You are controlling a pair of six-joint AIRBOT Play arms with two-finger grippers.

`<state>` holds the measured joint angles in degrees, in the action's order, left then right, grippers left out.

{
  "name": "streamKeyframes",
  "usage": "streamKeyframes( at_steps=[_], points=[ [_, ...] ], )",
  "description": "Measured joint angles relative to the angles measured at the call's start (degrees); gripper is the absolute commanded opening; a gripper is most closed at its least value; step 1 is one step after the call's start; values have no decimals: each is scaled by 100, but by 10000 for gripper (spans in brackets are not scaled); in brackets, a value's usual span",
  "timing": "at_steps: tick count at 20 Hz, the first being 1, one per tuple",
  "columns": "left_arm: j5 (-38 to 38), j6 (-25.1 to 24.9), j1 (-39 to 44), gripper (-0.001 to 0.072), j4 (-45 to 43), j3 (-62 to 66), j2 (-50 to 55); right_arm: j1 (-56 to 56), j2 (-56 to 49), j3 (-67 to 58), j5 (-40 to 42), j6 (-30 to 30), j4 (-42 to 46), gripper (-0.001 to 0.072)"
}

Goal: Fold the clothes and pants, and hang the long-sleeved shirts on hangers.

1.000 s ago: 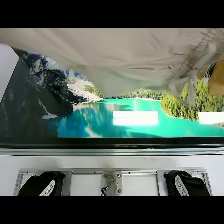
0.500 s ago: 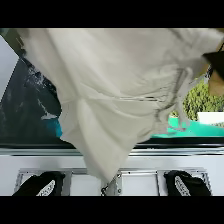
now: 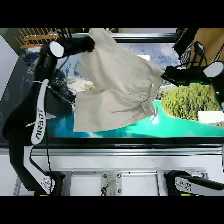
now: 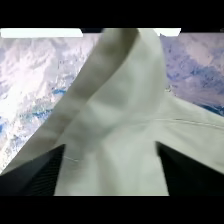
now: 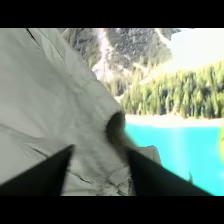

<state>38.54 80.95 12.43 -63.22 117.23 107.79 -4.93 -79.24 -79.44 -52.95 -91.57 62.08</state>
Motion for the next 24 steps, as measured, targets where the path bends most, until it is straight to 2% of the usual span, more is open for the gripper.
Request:
streamKeyframes(
  at_steps=[2,3,5,9,13,15,18,24],
  points=[
    [-22,22,-63,710,0,-107,212,-48,-337,-120,498,0,-142,634],
    [44,50,-166,667,-2,-195,212,-101,-400,-177,658,7,-181,633],
    [511,142,-483,667,-24,-367,46,-273,-302,-262,850,197,-234,632],
    [1971,479,-1394,665,-131,-1279,-774,-575,501,-223,463,686,-236,631],
    [2649,964,-2002,666,-820,-3427,-1989,-619,1687,345,-166,957,-114,631],
    [2660,1086,-2177,666,-927,-4645,-2509,-610,2205,717,-315,1005,-76,631],
    [2282,1174,-2319,667,-549,-6170,-3014,-599,2830,1185,-417,1043,-76,631],
    [1655,1078,-2083,666,461,-7608,-3134,-599,3338,1499,-479,1060,-197,631]
  ],
)
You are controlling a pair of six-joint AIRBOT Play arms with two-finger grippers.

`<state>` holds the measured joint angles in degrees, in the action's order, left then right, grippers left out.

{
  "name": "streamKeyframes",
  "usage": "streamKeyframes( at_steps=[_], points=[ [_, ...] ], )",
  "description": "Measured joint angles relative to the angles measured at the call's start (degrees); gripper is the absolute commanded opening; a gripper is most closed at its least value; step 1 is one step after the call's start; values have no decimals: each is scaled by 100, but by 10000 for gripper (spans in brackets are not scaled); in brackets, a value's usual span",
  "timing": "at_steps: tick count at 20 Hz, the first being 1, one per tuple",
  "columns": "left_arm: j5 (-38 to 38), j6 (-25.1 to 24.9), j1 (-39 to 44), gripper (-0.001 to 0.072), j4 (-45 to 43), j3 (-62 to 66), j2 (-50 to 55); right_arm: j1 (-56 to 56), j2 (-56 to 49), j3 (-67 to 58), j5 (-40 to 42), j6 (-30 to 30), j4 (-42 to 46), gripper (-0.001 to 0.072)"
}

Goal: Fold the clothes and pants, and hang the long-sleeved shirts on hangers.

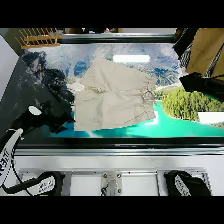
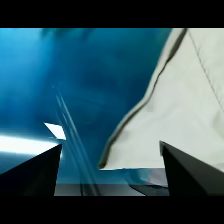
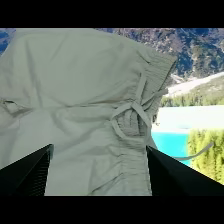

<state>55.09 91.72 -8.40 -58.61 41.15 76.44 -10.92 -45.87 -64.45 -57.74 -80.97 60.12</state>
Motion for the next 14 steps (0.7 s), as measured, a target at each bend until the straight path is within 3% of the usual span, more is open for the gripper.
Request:
streamKeyframes(
  at_steps=[4,5,6,7,8,11,14],
  points=[
    [-101,-92,476,664,455,-98,260,0,61,37,-17,0,-129,631],
    [-103,-96,590,529,479,-55,330,0,72,39,-20,0,-140,631],
    [-133,-114,702,260,468,-2,402,0,72,44,-46,0,-153,631],
    [-181,-136,796,49,415,52,466,-4,72,55,-90,0,-162,631],
    [-236,-142,868,3,358,120,492,-15,63,74,-144,-2,-160,631],
    [-286,-175,979,4,271,293,420,-129,28,295,-352,-275,31,631],
    [-232,-221,1023,3,273,402,232,-293,-109,1040,-514,-1161,610,632]
  ],
)
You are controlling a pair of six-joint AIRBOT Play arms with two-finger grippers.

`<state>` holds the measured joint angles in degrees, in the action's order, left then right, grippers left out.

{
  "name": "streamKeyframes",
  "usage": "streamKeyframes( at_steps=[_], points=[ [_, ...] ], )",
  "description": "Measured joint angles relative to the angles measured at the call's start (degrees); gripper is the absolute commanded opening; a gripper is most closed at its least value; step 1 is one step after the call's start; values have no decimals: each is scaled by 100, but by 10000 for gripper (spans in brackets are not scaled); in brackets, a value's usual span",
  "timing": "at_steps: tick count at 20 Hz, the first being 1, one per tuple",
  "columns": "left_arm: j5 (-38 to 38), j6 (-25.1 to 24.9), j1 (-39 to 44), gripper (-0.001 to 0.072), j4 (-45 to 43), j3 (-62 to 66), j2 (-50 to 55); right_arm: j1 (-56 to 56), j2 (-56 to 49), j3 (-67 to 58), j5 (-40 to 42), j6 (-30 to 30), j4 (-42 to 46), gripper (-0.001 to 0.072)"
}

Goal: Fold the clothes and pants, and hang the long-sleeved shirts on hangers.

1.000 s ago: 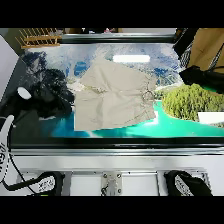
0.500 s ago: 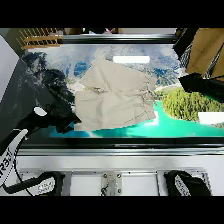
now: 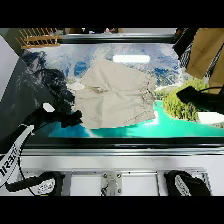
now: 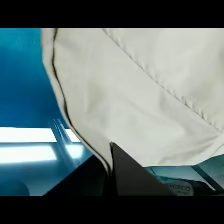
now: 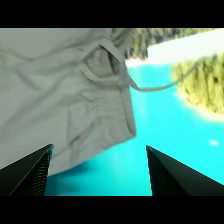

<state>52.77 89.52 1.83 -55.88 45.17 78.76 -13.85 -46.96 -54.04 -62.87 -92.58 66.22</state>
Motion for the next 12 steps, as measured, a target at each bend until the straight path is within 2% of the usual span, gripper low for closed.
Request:
streamKeyframes(
  at_steps=[3,5,8,12],
  points=[
    [0,-4,15,3,-2,39,-133,-42,-341,1064,299,-796,236,633],
    [11,-11,17,3,-2,50,-170,37,-710,1725,846,-1086,-66,632],
    [11,-22,17,3,-2,57,-197,463,-1381,2247,1843,-1165,-769,632],
    [13,-22,17,4,-4,57,-210,1290,-2146,2337,3150,-1036,-1716,631]
  ],
)
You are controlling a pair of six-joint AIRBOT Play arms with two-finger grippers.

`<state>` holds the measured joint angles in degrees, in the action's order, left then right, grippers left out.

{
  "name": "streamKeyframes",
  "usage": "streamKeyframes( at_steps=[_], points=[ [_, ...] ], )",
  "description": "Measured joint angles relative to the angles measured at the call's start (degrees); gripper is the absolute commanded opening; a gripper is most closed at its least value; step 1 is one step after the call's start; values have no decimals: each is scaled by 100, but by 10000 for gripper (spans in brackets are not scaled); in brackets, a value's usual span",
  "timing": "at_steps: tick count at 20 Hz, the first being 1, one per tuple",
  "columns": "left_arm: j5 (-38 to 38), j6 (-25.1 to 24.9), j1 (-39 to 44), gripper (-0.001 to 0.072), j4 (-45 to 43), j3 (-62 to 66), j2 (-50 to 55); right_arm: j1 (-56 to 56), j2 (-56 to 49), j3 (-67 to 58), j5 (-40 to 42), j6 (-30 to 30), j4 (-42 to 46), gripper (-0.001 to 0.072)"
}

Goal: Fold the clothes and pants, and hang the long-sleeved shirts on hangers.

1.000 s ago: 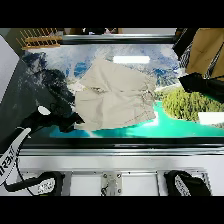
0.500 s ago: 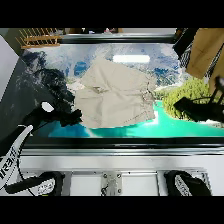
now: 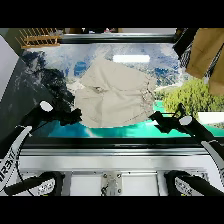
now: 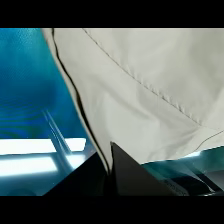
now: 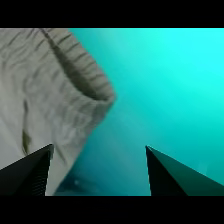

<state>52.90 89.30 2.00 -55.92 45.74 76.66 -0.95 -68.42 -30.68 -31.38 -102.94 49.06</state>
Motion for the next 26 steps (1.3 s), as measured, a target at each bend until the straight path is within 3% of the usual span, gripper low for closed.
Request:
streamKeyframes(
  at_steps=[2,6,7,12,18,21,26],
  points=[
    [0,0,0,3,0,0,0,334,-289,-118,455,61,-219,610],
    [0,0,0,3,-2,0,0,686,-686,-389,844,400,-376,225],
    [-2,0,0,4,0,2,0,721,-737,-433,874,533,-382,20],
    [157,-96,-57,3,-13,315,-236,741,-494,-785,728,1252,-114,18],
    [752,-151,-286,3,9,2542,-1803,564,1091,-2916,-1274,1635,651,18],
    [817,-151,-120,3,46,3904,-2632,544,1989,-4138,-2315,1259,785,18],
    [162,-151,431,3,-186,5289,-3471,535,3158,-5119,-3042,70,846,18]
  ],
)
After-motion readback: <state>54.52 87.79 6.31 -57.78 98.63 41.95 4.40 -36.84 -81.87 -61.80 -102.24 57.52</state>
